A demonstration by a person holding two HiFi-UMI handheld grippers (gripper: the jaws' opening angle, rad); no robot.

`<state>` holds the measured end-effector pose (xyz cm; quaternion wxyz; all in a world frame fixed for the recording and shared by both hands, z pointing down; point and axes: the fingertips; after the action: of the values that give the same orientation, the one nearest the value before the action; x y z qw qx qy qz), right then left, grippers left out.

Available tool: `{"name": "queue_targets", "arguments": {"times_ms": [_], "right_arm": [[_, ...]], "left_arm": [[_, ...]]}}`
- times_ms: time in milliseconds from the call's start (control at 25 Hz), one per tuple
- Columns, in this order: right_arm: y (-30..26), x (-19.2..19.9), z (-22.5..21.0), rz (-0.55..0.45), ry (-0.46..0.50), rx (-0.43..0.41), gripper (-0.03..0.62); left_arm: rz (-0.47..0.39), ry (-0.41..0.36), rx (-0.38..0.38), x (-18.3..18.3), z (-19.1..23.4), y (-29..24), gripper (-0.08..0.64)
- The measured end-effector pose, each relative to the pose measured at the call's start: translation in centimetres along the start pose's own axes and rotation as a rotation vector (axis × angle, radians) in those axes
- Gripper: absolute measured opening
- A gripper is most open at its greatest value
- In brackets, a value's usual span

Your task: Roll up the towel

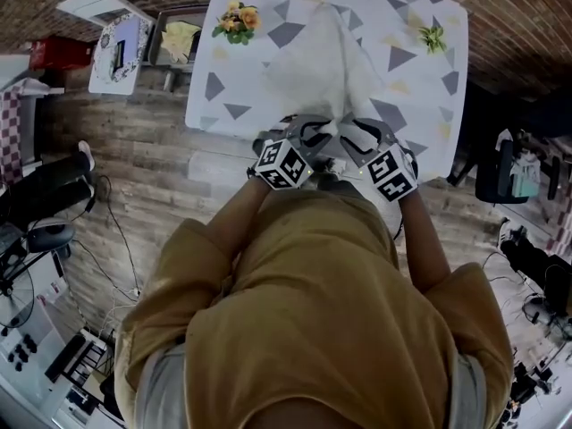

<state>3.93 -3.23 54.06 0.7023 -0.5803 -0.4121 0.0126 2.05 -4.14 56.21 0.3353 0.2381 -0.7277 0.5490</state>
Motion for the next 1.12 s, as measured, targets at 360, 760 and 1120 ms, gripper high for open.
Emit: {"name": "queue_targets", "arguments": {"times_ms": [360,760,1120], "right_arm": [[-4.2,0.2,1.7,0.112,0.579,0.09,0.165],[-4.4,0.3,1.2,0.071,0.41,0.033,0.029],[-4.2,0.6,0.9,0.08,0.359,0.055,0.029]], "left_arm": [[0.073,-0.145,0.122,1.7,-1.8,-0.6,0.126],[0.018,-0.066,0.177,0.9,-2.0,1.1,0.156],[-0.151,0.144,0.127,-2.0,-0.7,4.0,0.156]]}}
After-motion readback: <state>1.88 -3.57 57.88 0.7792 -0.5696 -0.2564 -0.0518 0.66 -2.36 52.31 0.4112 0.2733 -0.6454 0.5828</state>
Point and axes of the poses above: the fingertips, and each gripper's own axes: y backward along the fingers, z to its left, x out of its underside, and after that the axes turned 8 degrees about z, right-handed
